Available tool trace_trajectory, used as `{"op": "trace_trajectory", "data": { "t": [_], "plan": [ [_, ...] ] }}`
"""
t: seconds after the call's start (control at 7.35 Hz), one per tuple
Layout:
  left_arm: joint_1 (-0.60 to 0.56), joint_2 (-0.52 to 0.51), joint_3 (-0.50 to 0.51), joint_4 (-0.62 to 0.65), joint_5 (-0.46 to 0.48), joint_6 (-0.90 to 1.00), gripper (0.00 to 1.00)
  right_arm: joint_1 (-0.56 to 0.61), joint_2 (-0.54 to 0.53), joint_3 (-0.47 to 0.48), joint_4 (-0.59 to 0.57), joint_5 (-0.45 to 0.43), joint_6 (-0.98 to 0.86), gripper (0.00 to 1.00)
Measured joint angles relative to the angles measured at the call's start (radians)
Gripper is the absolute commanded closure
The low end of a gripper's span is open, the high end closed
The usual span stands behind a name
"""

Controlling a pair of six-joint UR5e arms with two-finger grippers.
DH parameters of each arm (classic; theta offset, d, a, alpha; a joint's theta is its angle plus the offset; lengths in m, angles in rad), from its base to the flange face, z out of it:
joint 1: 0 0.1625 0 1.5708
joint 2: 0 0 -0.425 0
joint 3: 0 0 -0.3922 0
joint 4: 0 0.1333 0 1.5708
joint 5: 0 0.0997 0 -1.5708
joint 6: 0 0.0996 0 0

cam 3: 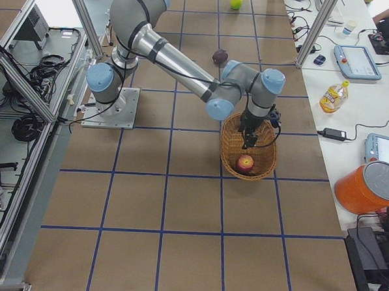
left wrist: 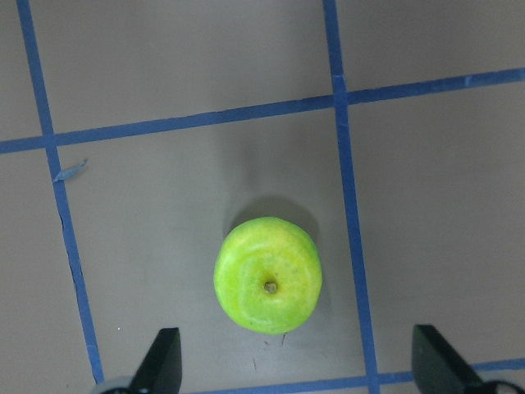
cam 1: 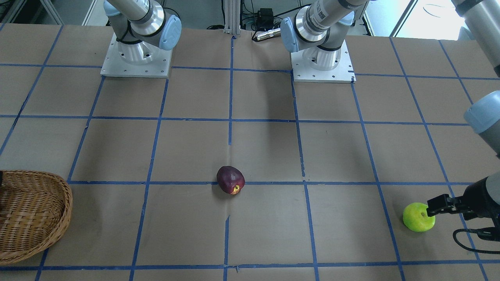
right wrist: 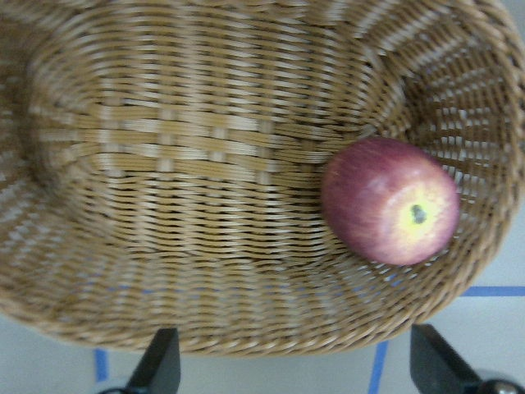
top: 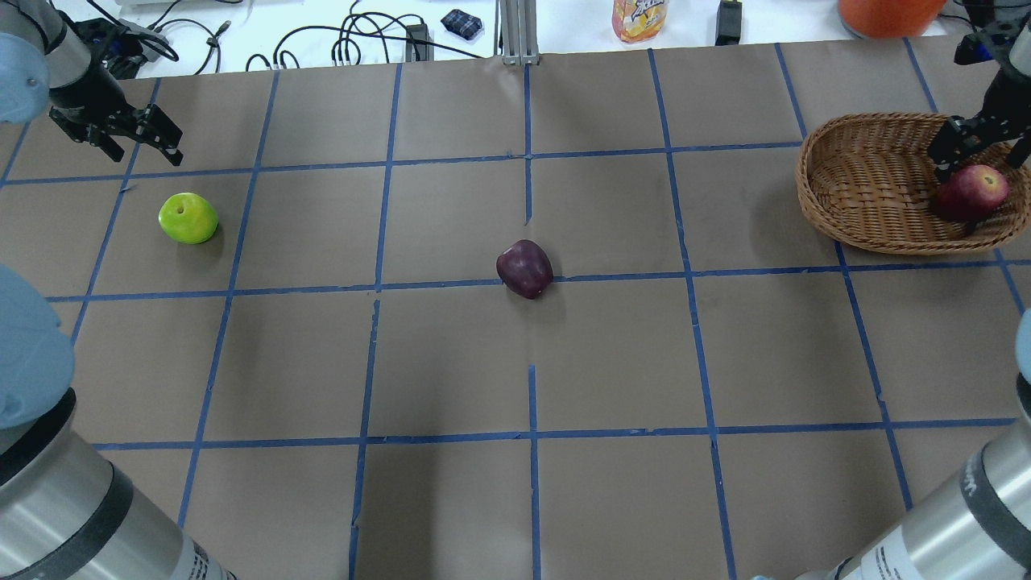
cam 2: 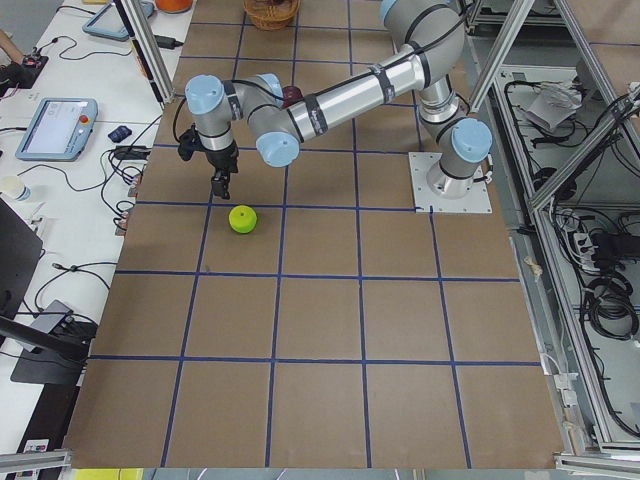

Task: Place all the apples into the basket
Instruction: 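Grasp dark red apple with right gripper while left grasps green apple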

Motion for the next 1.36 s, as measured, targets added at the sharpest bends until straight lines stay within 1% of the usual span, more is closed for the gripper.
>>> {"op": "trace_trajectory", "data": {
  "t": [0.14, 0.27, 0.41, 0.68, 0.82, 0.95, 1.36],
  "plan": [
    [0.001, -0.03, 0.009, 0.017, 0.001, -0.012, 0.0, 0.071, -0.056, 0.002, 0.088, 0.045, 0.076, 0.0],
    [0.002, -0.047, 0.012, 0.03, 0.002, -0.018, 0.0, 0.176, -0.095, 0.004, 0.147, 0.097, 0.182, 0.0],
    [0.002, -0.059, 0.011, 0.034, 0.002, -0.02, 0.0, 0.282, -0.111, 0.004, 0.172, 0.139, 0.265, 0.0],
    [0.002, -0.083, 0.004, 0.037, 0.0, -0.023, 0.0, 0.473, -0.107, 0.008, 0.176, 0.233, 0.337, 0.0],
    [0.002, -0.092, -0.001, 0.037, 0.001, -0.023, 0.0, 0.537, -0.094, 0.011, 0.171, 0.263, 0.346, 0.0],
    [0.002, -0.099, -0.005, 0.037, 0.003, -0.023, 0.0, 0.586, -0.079, 0.013, 0.145, 0.274, 0.347, 0.0],
    [0.005, -0.115, -0.012, 0.03, 0.006, -0.023, 0.0, 0.704, 0.005, 0.016, -0.038, 0.282, 0.342, 0.0]
  ]
}}
